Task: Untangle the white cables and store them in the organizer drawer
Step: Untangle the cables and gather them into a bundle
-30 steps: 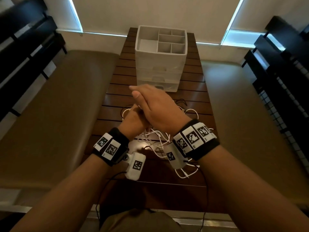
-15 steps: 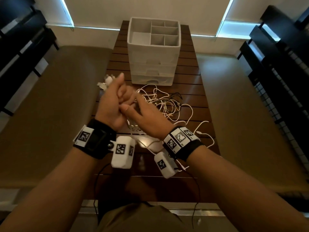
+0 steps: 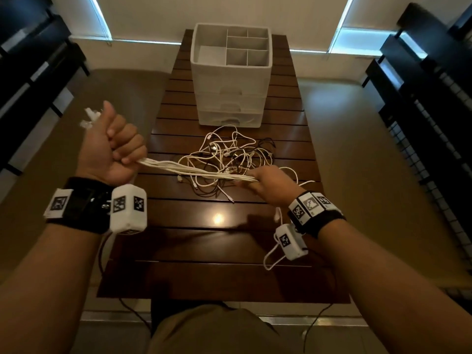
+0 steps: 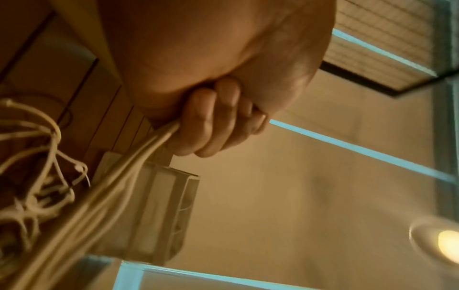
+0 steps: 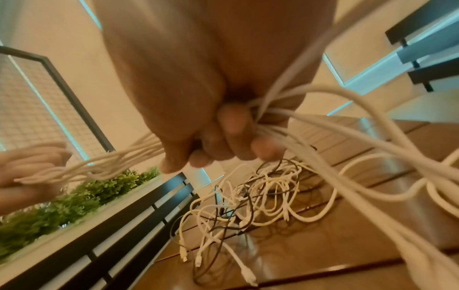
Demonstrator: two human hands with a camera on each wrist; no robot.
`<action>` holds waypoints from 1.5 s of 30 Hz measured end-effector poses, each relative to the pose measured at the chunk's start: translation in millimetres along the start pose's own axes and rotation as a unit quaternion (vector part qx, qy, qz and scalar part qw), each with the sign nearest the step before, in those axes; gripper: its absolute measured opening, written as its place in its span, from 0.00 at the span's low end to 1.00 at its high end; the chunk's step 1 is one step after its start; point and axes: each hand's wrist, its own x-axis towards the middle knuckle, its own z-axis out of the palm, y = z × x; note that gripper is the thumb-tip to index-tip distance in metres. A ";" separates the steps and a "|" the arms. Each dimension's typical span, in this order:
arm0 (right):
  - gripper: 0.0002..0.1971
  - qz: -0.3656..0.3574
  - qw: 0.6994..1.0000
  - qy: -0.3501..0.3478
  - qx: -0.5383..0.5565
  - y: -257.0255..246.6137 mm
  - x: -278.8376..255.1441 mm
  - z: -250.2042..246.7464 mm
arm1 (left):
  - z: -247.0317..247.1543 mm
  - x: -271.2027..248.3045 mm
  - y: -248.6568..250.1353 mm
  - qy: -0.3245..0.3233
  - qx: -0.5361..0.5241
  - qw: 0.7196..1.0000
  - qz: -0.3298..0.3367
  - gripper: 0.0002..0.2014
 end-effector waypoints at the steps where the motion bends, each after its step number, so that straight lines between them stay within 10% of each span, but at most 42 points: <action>1: 0.14 0.014 0.999 0.014 -0.033 1.7 1.3 -2.1 | 2.8 -0.5 -5.2 0.030 0.031 0.999 -0.004 0.32; 5: 0.10 0.017 0.986 0.041 -0.161 -14.5 6.3 -12.1 | 45.4 -6.0 -47.2 0.127 0.278 0.952 -0.002 0.23; 9: 0.09 -0.050 0.971 0.056 -0.227 -52.8 6.2 -18.7 | 86.4 -6.1 -90.8 -0.097 0.513 0.852 0.031 0.09; 14: 0.05 -0.029 0.960 0.126 -0.249 -66.5 6.7 -34.8 | 72.3 9.8 -91.0 -0.136 0.591 0.795 0.001 0.16; 29: 0.15 -0.075 0.994 0.038 0.075 -43.7 13.9 -21.3 | 65.5 2.8 -82.1 -0.107 0.592 0.794 0.088 0.09; 45: 0.22 -0.030 0.997 0.069 -0.012 -18.1 -6.4 -72.9 | 21.7 4.6 -40.6 0.031 0.500 0.854 0.141 0.15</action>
